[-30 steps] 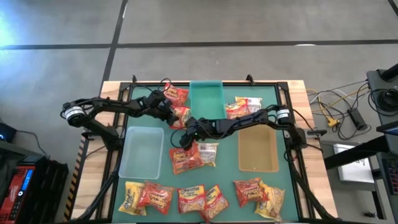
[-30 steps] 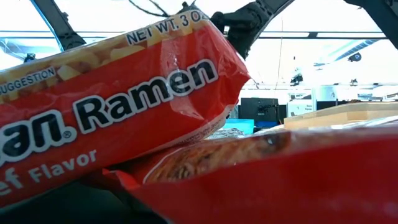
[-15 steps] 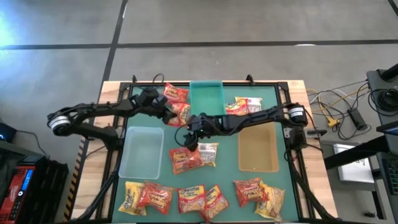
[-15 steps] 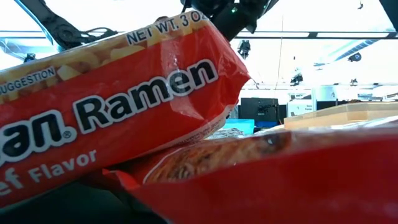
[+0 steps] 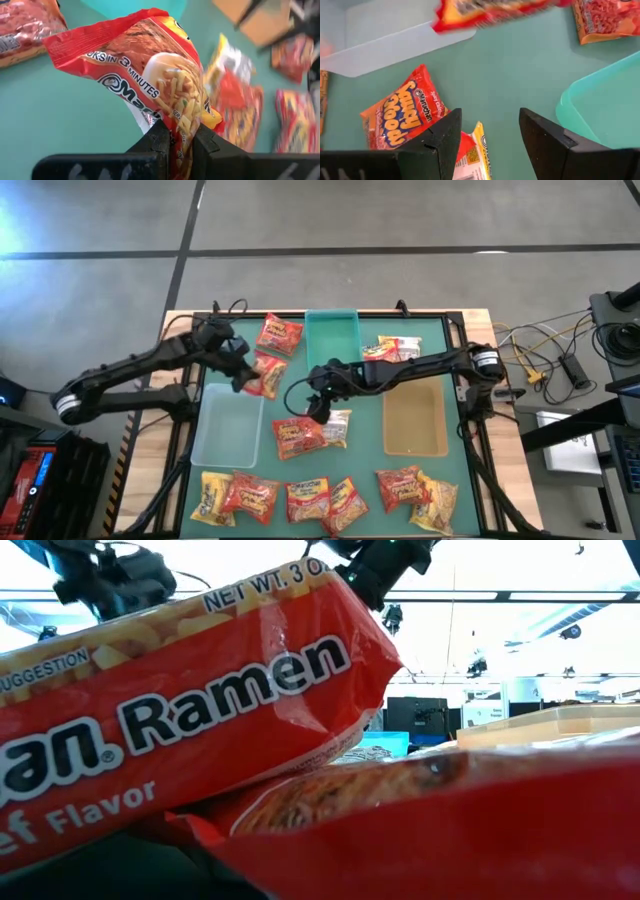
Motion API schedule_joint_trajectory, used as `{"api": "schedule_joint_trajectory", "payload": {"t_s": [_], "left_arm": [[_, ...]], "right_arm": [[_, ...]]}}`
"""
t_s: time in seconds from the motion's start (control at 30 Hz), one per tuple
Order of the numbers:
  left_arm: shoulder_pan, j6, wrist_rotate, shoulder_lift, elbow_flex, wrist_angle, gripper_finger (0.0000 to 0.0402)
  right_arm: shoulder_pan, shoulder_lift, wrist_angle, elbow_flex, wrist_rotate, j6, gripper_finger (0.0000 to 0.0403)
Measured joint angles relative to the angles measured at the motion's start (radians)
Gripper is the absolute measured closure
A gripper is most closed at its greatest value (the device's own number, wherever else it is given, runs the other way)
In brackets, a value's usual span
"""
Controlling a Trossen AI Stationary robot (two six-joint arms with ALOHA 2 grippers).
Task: Sort Maruchan noodles
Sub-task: Put the red noodle pack into the white transparent bin
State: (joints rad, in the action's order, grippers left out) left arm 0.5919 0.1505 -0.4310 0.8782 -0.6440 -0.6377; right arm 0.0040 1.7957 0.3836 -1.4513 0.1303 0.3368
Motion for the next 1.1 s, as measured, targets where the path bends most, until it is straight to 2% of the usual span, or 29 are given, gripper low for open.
{"api": "schedule_joint_trajectory", "payload": {"t_s": [0.1, 0.27, 0.37, 0.53, 0.73, 1.1], "left_arm": [[-0.001, -0.096, 0.010, -0.027, -0.098, -0.189, 0.0388], [-0.002, -0.318, 0.158, -0.030, -0.264, -0.563, 0.0388], [-0.003, -0.421, 0.176, -0.043, -0.317, -0.694, 0.0388], [-0.004, -0.461, 0.175, -0.102, -0.303, -0.750, 0.0388], [-0.009, -0.401, 0.156, -0.151, -0.196, -0.742, 0.0388], [-0.011, -0.383, 0.194, -0.112, -0.211, -0.732, 0.0379]], "right_arm": [[0.000, -0.013, 0.027, 0.000, 0.000, 0.000, 0.0216], [0.000, -0.013, 0.037, 0.000, 0.000, 0.000, 0.0216], [0.000, -0.010, 0.042, 0.000, 0.000, 0.000, 0.0216], [0.000, -0.009, 0.060, 0.000, 0.000, -0.001, 0.0216], [0.000, -0.009, 0.061, 0.000, 0.001, 0.000, 0.0216], [0.000, -0.009, 0.084, 0.000, 0.010, 0.005, 0.0216]]}}
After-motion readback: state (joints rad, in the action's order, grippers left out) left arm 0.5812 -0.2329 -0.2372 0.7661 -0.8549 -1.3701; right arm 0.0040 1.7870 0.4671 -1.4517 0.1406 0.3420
